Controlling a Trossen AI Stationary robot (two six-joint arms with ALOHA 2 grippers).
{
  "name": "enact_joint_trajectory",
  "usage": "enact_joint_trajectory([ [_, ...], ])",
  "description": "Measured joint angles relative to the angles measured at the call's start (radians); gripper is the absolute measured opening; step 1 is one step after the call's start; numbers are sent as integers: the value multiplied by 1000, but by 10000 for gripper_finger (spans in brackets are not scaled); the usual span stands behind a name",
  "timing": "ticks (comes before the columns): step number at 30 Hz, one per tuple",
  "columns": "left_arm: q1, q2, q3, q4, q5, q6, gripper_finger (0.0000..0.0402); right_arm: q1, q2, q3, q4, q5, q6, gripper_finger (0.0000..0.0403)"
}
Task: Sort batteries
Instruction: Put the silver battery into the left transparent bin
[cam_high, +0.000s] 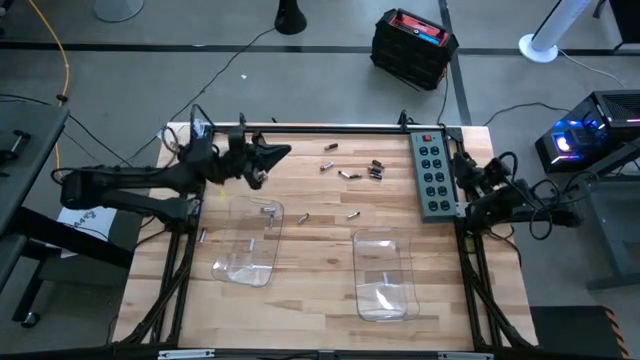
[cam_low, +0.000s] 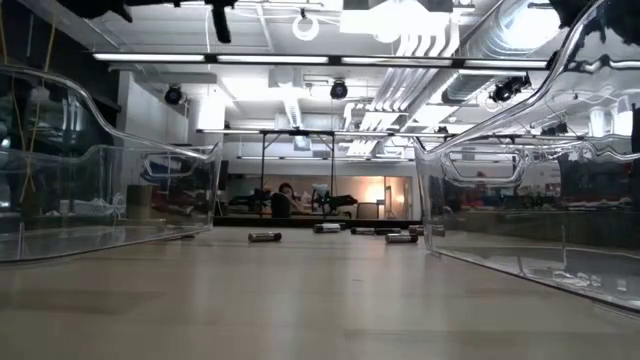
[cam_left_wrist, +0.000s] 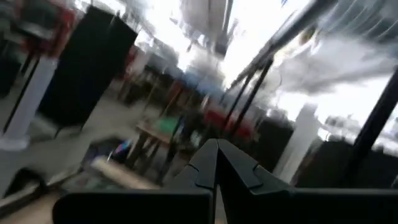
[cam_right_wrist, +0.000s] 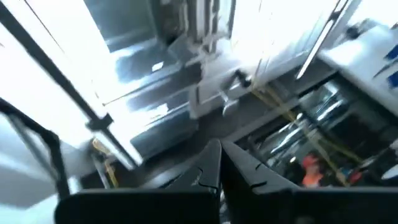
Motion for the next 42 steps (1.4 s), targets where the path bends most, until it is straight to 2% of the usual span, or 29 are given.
enact_joint_trajectory([
  [3,100,-23,123,-421,41,4,1,0,183,122,-64,-47,48,0],
  [6,199,28,277,-841,156,134,0,0,416,278,-145,-60,61,0],
  [9,247,104,392,-1141,283,260,0,-2,611,438,-248,-52,44,0],
  [11,245,142,427,-1239,301,317,0,-11,709,544,-361,-26,21,0],
  [15,185,197,416,-1253,301,378,12,-58,835,766,-849,-19,163,3],
  [18,124,245,407,-1224,284,411,36,-93,919,915,-1201,-105,217,21],
  [20,85,285,402,-1194,234,429,57,-106,976,989,-1347,-171,197,39],
  [24,32,372,402,-1129,130,429,107,-130,1081,1081,-1523,-288,125,90],
  [28,13,418,401,-1145,64,420,153,-143,1200,1068,-1595,-431,20,151],
  [32,12,406,429,-1234,62,410,181,-145,1323,1063,-1592,-450,-168,194],
  [36,12,361,448,-1291,62,406,187,-154,1443,1063,-1579,-468,-325,203],
  [42,6,284,448,-1306,60,302,185,-158,1593,1063,-1541,-490,-487,200],
])
